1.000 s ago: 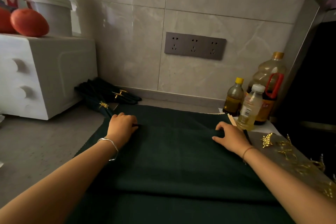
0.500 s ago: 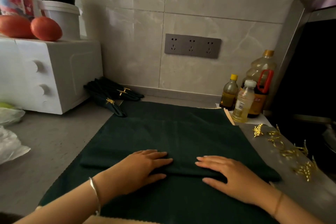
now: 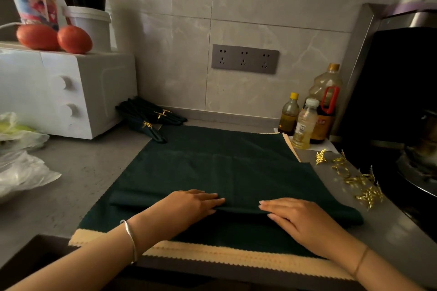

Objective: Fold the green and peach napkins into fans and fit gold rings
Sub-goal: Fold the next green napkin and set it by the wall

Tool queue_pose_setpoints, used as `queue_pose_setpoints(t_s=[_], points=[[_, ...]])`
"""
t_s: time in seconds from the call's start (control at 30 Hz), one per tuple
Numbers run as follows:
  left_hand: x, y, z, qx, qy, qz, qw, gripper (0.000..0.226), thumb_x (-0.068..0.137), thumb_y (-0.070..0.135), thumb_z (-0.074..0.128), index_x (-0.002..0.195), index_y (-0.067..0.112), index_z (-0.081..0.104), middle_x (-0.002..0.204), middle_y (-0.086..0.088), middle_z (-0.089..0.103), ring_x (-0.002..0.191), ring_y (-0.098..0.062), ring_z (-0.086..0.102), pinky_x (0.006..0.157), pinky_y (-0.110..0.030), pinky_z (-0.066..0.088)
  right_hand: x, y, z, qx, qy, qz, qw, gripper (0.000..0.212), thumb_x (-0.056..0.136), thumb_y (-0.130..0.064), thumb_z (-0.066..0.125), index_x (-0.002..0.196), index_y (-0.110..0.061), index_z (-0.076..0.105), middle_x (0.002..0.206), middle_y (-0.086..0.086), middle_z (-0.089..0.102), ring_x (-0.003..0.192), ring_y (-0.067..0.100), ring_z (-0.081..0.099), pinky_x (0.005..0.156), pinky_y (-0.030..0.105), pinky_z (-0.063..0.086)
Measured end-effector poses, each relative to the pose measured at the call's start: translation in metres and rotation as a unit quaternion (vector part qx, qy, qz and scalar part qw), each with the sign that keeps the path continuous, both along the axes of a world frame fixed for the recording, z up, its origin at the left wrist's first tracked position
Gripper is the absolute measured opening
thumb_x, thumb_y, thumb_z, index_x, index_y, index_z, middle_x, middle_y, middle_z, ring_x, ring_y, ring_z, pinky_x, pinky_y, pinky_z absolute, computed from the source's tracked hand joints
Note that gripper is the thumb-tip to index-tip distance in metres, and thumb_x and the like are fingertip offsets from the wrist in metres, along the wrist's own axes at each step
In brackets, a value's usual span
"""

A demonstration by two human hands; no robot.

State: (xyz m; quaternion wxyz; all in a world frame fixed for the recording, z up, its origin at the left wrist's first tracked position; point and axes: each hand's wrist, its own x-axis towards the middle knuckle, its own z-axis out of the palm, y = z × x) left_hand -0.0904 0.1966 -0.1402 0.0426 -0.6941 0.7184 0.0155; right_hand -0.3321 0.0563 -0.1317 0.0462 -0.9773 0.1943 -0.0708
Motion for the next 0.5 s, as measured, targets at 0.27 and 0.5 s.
queue_pose_setpoints(t_s=[0.27,0.5], points=[[-0.016,-0.010,-0.004,-0.023,0.144,0.137,0.980,0.053,0.099,0.052,0.016,0.150,0.039,0.012,0.158,0.011,0.009,0.147,-0.019,0.000,0.118,-0.047,-0.001,0.033,0.020,-0.007,0.070,-0.075,-0.082,0.991,0.049,0.097,-0.048,0.029,0.143,-0.032,0.033,0.148,-0.021,0.029,0.135,-0.009,0.020,0.109,0.009,0.008],[-0.029,-0.030,-0.021,-0.011,0.093,0.171,0.981,0.056,0.100,0.049,0.015,0.151,0.034,-0.003,0.159,0.006,-0.007,0.146,-0.025,-0.011,0.116,-0.052,-0.008,0.089,0.024,-0.022,0.114,-0.006,-0.156,0.981,0.049,0.103,-0.032,0.021,0.150,-0.020,0.016,0.158,-0.006,0.008,0.145,0.010,0.003,0.118,0.035,0.000]])
